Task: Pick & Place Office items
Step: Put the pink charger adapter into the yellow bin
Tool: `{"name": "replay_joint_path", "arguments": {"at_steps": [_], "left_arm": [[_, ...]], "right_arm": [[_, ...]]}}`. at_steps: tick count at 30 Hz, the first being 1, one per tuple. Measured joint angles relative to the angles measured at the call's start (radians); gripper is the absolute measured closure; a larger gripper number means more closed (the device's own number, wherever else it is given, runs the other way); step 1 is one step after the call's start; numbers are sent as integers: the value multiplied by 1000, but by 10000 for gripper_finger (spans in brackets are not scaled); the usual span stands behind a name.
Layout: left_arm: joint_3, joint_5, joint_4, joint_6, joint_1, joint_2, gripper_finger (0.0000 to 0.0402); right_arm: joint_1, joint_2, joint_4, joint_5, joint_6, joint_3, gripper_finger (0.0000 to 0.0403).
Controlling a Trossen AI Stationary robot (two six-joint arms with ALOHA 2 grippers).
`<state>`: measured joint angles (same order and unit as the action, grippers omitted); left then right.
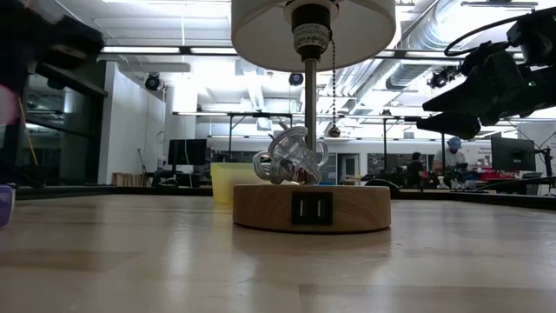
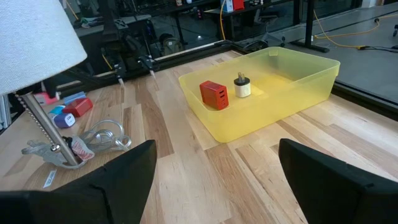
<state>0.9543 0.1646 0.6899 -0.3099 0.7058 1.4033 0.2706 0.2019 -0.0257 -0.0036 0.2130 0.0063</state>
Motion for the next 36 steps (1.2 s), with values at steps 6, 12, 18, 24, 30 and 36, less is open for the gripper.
{"name": "replay_joint_path", "arguments": {"at_steps": [6,12,18,24,30,36], "left_arm": [[0,-46,2,79,-127,-10,268],[0,-112,29,155,-268,-27,268],[0,-199,51,264,-410,-28,268],[0,-226,81,364,-500,-37,268],[0,-239,101,434,-580,-53,268],[0,-247,113,469,-669,-57,268]], "right_arm": [[0,0,0,0,0,0,78],[0,0,0,0,0,0,78],[0,0,0,0,0,0,78],[0,0,0,0,0,0,78],[0,0,0,0,0,0,78],[0,0,0,0,0,0,78]]}}
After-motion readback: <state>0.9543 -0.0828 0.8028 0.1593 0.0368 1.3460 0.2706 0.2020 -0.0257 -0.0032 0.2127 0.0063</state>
